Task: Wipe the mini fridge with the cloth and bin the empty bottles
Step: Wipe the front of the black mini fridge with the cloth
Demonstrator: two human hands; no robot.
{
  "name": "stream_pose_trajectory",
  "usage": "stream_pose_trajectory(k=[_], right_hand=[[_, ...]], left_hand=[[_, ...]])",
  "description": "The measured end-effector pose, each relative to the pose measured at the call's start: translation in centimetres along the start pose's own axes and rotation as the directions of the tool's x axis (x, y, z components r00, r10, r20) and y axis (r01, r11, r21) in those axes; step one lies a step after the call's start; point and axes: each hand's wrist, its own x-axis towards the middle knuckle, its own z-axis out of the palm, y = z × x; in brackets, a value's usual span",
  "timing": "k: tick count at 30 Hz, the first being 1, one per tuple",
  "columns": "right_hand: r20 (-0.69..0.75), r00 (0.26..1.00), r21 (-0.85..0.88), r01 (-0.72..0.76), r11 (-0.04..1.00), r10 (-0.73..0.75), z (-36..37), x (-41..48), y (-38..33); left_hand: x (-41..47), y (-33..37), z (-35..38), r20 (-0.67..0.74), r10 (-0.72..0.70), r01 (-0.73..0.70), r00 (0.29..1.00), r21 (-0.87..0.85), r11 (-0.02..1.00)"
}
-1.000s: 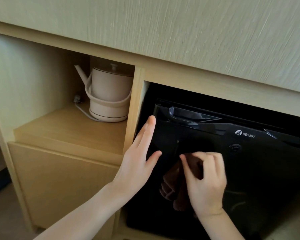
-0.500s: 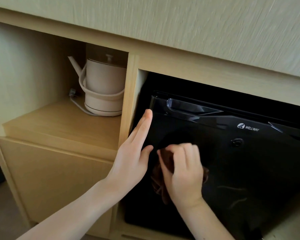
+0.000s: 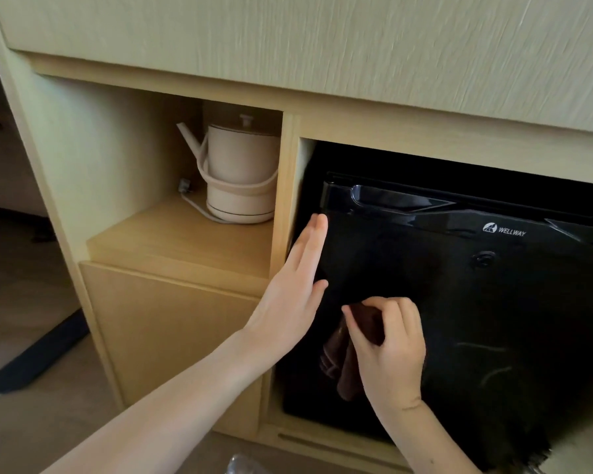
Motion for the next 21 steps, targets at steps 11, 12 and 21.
stream_pose_trajectory(k=[11,12,21], right_hand=[[0.002,0.987,0.154,-0.16,0.975,0.162,-3.9,1.7,-2.3],[-0.01,0.988,0.156,-0.149,0.976,0.153,-4.2,1.8,-2.4],[-0.056,0.985,0.046,-0.161,0.986,0.164,-8.4,4.4,-2.6]], left_hand=[[-0.7,-0.3,1.1,-0.13,0.047,-0.049,0.99,-0.011,0.999],[-1.1,-0.5,1.3,-0.141,0.069,-0.07,0.988,-0.003,0.998],[-1.9,-2.2,2.6,-0.109,0.328,-0.273,0.939,0.35,0.896]])
